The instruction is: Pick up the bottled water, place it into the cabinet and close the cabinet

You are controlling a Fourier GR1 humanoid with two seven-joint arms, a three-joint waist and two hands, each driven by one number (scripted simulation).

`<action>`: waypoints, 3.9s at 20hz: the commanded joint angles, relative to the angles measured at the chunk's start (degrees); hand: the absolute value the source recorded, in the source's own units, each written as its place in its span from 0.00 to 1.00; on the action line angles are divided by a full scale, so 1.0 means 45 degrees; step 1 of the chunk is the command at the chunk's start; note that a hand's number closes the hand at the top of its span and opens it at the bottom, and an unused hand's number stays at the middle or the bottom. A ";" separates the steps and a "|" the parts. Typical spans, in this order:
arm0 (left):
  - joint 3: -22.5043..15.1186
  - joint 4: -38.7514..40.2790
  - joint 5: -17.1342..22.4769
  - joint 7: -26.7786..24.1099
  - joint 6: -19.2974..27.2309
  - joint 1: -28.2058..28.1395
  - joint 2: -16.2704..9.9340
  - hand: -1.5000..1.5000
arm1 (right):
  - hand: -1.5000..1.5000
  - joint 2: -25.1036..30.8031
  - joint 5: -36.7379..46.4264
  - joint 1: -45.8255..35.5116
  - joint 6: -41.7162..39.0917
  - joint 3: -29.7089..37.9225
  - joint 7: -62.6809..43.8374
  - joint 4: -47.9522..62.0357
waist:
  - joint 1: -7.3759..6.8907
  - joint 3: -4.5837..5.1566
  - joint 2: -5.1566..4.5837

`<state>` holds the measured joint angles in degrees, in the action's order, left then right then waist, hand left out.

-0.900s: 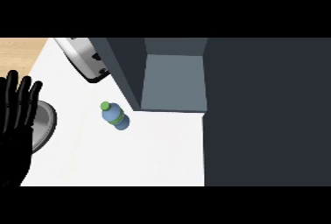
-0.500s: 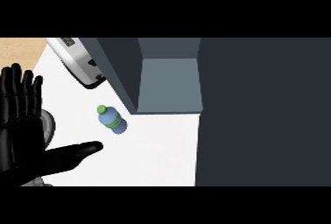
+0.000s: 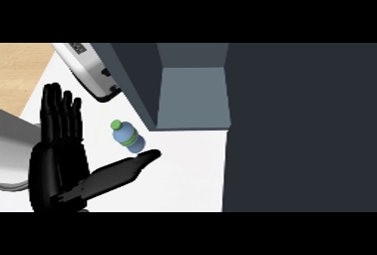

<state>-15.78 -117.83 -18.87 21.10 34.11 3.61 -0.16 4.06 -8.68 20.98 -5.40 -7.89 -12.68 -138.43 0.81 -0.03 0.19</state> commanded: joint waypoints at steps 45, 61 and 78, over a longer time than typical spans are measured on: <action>0.3614 1.4114 0.9231 -1.3079 -0.0161 0.1210 0.0034 0.00 | 0.00 0.0381 0.0823 0.8080 -0.2555 -0.1662 0.5049 -0.1995 | 0.0221 0.0034 -0.0038; 0.5279 2.0437 1.1686 -1.7707 -0.4918 0.3432 0.0031 1.00 | 0.00 0.0556 0.0992 0.8543 -0.2465 -0.1850 0.5592 -0.2092 | 0.0282 0.0045 -0.0088; 0.3073 2.1766 0.9743 -1.8134 -1.0207 0.2936 -0.0533 1.00 | 0.00 0.0800 0.0201 0.8506 -0.2631 -0.1124 0.5726 -0.1937 | 0.0101 0.0021 -0.0049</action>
<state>0.80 -22.63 27.87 -57.66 -6.34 20.38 -2.53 6.85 -3.90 57.85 -16.42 -14.25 13.68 -142.57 1.29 -0.17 0.26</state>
